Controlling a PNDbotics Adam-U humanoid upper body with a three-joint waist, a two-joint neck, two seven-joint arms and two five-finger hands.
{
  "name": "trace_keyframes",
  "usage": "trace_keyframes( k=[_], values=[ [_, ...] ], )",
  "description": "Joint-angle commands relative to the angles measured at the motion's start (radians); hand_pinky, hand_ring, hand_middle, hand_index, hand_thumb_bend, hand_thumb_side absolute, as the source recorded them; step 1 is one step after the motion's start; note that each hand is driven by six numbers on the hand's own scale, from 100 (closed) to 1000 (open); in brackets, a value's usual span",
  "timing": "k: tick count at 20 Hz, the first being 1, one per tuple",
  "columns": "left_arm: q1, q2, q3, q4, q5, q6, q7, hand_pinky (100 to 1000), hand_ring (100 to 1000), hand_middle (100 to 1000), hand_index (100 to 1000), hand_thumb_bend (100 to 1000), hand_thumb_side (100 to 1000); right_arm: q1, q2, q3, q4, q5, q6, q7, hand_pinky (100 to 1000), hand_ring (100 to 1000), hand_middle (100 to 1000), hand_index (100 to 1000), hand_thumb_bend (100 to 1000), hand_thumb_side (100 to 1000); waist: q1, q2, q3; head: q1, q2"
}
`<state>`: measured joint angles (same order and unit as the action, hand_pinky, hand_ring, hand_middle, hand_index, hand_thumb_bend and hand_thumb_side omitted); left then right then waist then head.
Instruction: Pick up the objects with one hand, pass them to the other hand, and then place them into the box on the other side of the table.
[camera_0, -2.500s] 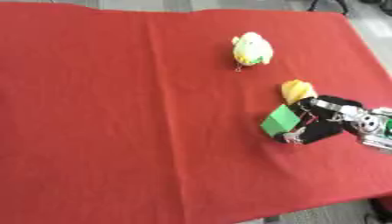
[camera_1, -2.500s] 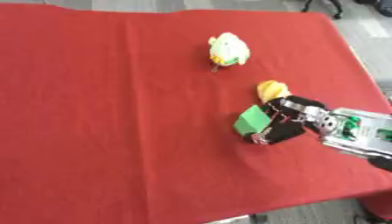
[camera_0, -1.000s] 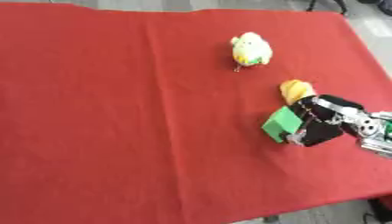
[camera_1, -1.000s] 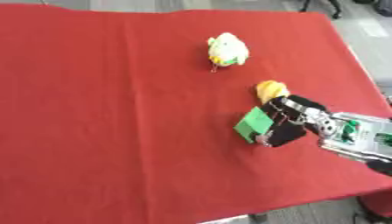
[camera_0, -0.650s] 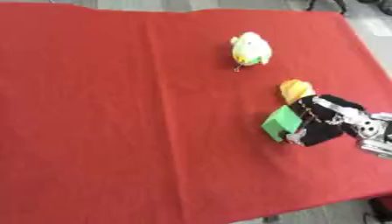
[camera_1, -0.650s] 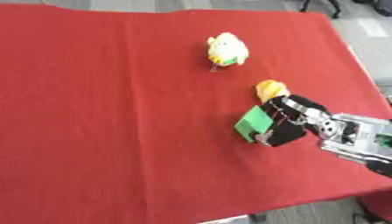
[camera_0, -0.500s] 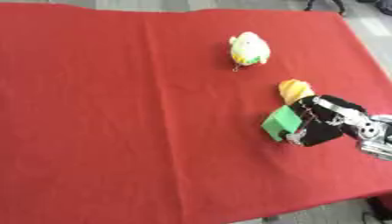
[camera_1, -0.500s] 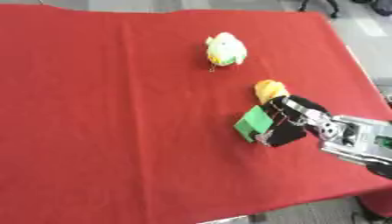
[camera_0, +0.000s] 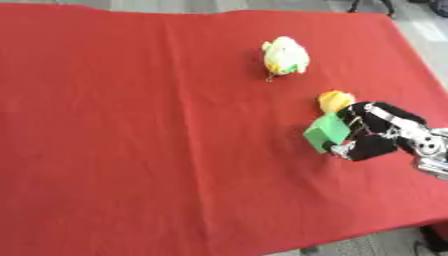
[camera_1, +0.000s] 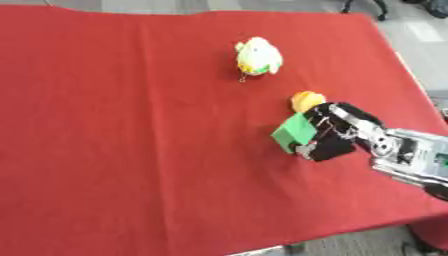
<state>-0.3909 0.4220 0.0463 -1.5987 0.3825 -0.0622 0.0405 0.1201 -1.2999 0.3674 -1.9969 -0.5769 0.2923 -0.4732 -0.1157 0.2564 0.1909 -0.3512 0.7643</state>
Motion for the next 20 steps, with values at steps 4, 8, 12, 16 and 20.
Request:
trace_keyframes(
  k=[4, 8, 12, 16, 20],
  values=[
    [-0.009, 0.019, 0.000, -0.012, 0.002, -0.002, -0.004, 1000, 790, 735, 696, 119, 721, -0.032, -0.046, -0.034, -0.003, 0.034, -0.023, -0.022, 668, 602, 428, 599, 245, 100, 0.017, 0.003, -0.004, -0.001, 0.006],
    [-0.024, 0.011, -0.003, -0.019, 0.005, -0.004, -0.009, 1000, 790, 736, 696, 109, 698, -0.051, -0.053, -0.039, -0.003, 0.050, -0.033, -0.044, 684, 596, 424, 598, 243, 100, 0.023, 0.005, 0.000, -0.007, 0.006],
    [-0.044, 0.000, -0.009, -0.026, 0.010, -0.004, -0.018, 1000, 791, 737, 697, 100, 683, -0.098, -0.055, -0.032, -0.003, 0.081, -0.056, -0.057, 686, 576, 414, 594, 218, 100, 0.030, 0.007, 0.006, -0.011, 0.006],
    [-0.068, 0.001, -0.017, -0.034, 0.016, -0.004, -0.029, 1000, 791, 737, 697, 100, 662, -0.158, -0.049, -0.024, -0.003, 0.091, -0.059, -0.063, 683, 572, 409, 593, 229, 100, 0.040, 0.006, 0.015, -0.014, 0.006],
    [-0.088, 0.011, -0.020, -0.040, 0.021, -0.005, -0.034, 1000, 792, 738, 697, 100, 650, -0.204, -0.048, -0.027, -0.003, 0.089, -0.044, -0.062, 678, 563, 405, 593, 206, 100, 0.047, 0.003, 0.025, -0.015, 0.006]
  ],
)
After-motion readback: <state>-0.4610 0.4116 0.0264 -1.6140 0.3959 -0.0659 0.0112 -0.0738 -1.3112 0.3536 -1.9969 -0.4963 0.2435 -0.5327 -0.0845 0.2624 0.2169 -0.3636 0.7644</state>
